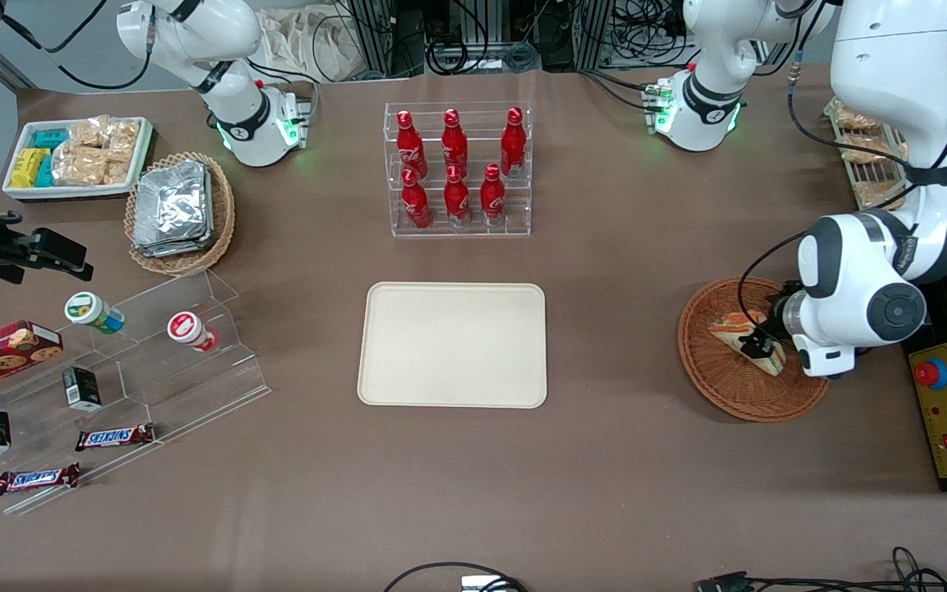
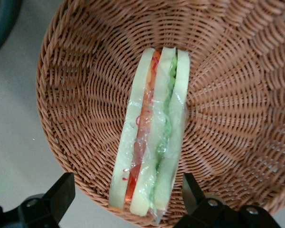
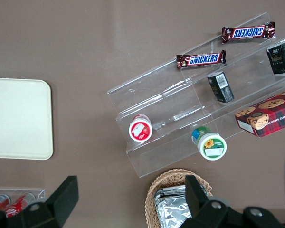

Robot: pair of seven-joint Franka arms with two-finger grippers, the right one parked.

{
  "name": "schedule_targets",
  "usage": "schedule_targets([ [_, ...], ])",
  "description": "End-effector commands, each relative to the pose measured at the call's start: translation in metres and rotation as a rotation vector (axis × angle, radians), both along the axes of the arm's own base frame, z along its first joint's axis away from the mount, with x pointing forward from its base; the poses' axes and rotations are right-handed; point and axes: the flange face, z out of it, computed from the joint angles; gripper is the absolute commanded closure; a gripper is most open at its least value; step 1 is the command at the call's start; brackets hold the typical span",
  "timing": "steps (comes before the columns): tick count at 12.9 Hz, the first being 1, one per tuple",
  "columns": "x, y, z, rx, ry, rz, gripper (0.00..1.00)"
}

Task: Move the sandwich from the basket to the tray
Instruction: 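Close the left gripper on the sandwich and lift it from the basket, then carry the held sandwich with the left gripper over the beige tray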

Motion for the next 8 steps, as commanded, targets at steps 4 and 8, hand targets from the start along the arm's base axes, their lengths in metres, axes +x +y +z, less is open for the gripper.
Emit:
schedule_targets([
  [4,-0.0170,-0.0017,-0.0114,-0.001,-0.022,-0.006,0.00],
  [8,-0.0134,0.0005,-0.0088,0.000,-0.020,-0.002,0.00],
])
